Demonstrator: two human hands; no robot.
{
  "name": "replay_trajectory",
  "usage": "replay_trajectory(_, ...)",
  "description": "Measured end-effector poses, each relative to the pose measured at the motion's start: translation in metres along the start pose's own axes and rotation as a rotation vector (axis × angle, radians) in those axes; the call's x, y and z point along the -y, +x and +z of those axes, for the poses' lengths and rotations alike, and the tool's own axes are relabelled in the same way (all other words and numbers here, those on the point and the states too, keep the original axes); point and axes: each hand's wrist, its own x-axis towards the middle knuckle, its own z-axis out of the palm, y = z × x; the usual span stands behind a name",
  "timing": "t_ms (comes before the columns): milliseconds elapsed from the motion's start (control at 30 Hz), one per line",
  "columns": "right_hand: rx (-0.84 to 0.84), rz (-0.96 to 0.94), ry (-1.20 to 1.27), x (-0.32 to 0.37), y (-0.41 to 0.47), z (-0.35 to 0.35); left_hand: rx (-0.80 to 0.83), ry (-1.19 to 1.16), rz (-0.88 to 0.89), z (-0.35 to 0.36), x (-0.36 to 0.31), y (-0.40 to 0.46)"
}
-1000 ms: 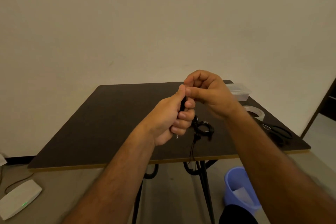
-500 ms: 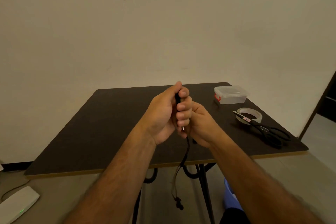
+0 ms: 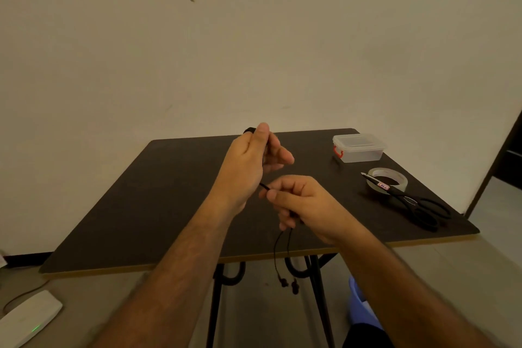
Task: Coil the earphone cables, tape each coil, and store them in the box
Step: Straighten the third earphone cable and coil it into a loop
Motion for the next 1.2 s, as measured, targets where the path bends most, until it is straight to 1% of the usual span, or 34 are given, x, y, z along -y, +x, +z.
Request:
replay_trajectory(133,0.041,0.008,-0.213,0.015,-0.002,-0.008,-0.056,0.264,-0.006,-0.003,0.012,-0.002)
replay_trajectory(233,-0.015,-0.055,-0.415,0.028,-0.003,-0.014,-0.040,0.444,-0.054,-0.004,0.014,-0.006)
replay_trajectory(300,-0.071,-0.132,-0.524,0.035,-0.002,-0.018,0.032,0.437,-0.117,-0.003,0.013,-0.010)
replay_trajectory(400,-0.116,-0.224,-0.593,0.041,0.002,-0.027,0.137,0.334,-0.213,0.000,0.014,-0.016)
replay_trajectory(467,-0.120,-0.267,-0.535,0.046,0.006,-0.034,0.203,0.160,-0.310,0.002,0.014,-0.020)
replay_trajectory(600,-0.035,-0.286,-0.206,0.046,0.012,-0.039,0.319,-0.261,-0.508,0.005,0.013,-0.025)
replay_trajectory(667,-0.014,-0.305,-0.020,0.038,0.017,-0.037,0.373,-0.446,-0.569,0.007,0.013,-0.025)
replay_trajectory(733,-0.021,-0.302,0.142,0.030,0.020,-0.033,0.420,-0.572,-0.594,0.007,0.013,-0.025)
replay_trajectory(833,-0.065,-0.263,0.301,0.019,0.022,-0.026,0.485,-0.672,-0.598,0.006,0.012,-0.027)
replay_trajectory(900,-0.076,-0.240,0.360,0.011,0.025,-0.022,0.529,-0.731,-0.570,0.006,0.013,-0.029)
replay_trajectory(967,-0.102,-0.218,0.396,0.004,0.025,-0.018,0.540,-0.778,-0.522,0.006,0.013,-0.030)
replay_trajectory(1100,-0.151,-0.179,0.369,-0.008,0.023,-0.006,0.446,-0.804,-0.423,0.002,0.011,-0.026)
replay_trajectory(1200,-0.157,-0.159,0.342,-0.013,0.017,0.003,0.374,-0.757,-0.369,-0.001,0.006,-0.022)
